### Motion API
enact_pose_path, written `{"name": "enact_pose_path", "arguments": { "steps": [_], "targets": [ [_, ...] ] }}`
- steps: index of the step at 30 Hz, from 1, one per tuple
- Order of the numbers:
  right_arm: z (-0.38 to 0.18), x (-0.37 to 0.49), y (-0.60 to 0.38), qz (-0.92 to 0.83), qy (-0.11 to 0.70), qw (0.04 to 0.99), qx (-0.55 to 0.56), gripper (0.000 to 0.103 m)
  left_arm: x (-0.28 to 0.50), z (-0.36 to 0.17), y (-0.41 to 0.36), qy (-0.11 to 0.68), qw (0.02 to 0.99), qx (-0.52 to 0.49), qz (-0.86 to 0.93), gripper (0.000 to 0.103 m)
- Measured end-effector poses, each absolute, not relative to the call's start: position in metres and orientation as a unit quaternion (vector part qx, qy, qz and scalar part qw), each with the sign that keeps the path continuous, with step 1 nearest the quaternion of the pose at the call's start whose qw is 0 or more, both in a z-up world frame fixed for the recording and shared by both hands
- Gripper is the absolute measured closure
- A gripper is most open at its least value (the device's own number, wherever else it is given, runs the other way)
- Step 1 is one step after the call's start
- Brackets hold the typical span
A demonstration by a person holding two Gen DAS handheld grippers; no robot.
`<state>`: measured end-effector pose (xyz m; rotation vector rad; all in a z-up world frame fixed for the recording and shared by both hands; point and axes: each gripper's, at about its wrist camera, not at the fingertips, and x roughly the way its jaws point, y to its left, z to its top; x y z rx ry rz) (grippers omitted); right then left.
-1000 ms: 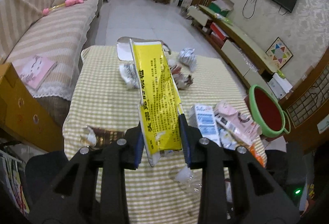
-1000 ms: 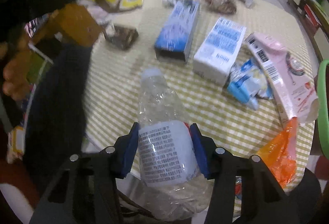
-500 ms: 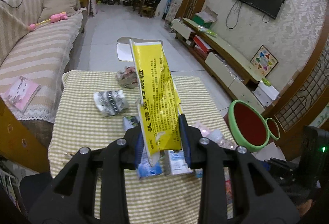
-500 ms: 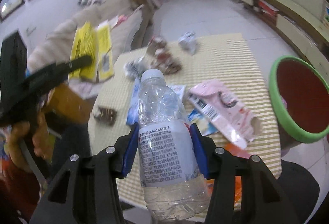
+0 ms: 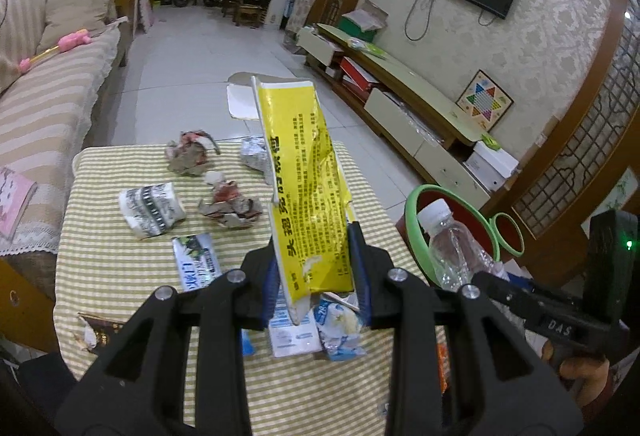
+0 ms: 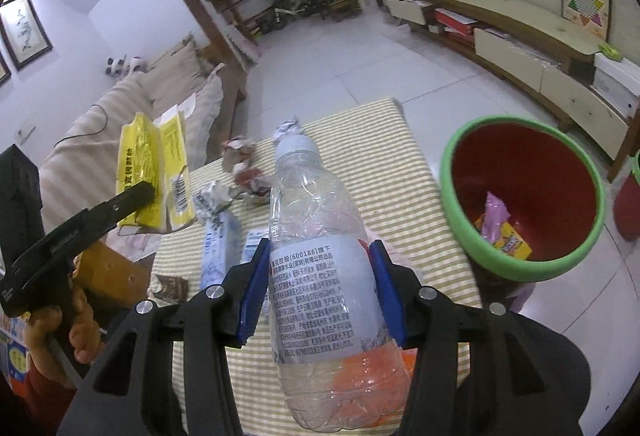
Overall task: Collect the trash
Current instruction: 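Lift and carry the bottle and yellow packet toward the bin, then open both tools over the bin to drop the packet and bottle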
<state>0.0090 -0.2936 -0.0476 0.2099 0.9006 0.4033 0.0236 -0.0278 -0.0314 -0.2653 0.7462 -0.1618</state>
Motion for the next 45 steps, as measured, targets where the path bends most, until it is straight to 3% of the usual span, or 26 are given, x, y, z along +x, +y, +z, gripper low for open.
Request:
{"name": "enact_pose_path", "arguments": {
  "steps": [17, 33, 42, 43, 44, 45],
  "targets": [
    [-0.038, 0.025, -0.364, 0.112, 0.381, 0.902, 0.168, 0.055, 0.066, -0.03, -0.082, 0.373, 0.915, -0.096, -0.122, 0.073],
    [-0.045, 0.063, -0.467, 0.019, 0.344, 0.908, 0.238, 0.055, 0.136, -0.063, -0.23, 0.412, 0.875, -0.021, -0.253, 0.073],
    [-0.055, 0.084, -0.492, -0.004, 0.342, 0.908, 0.243, 0.055, 0.154, -0.09, -0.272, 0.445, 0.851, 0.015, -0.279, 0.072],
    [-0.056, 0.085, -0.493, -0.007, 0.341, 0.908, 0.244, 0.053, 0.155, -0.093, -0.276, 0.447, 0.849, 0.022, -0.28, 0.069],
    [-0.057, 0.086, -0.494, -0.011, 0.34, 0.908, 0.245, 0.052, 0.156, -0.093, -0.277, 0.445, 0.851, 0.026, -0.277, 0.058],
    [-0.057, 0.086, -0.495, -0.015, 0.338, 0.908, 0.248, 0.041, 0.157, -0.093, -0.278, 0.442, 0.853, 0.028, -0.275, 0.053]
  ]
}}
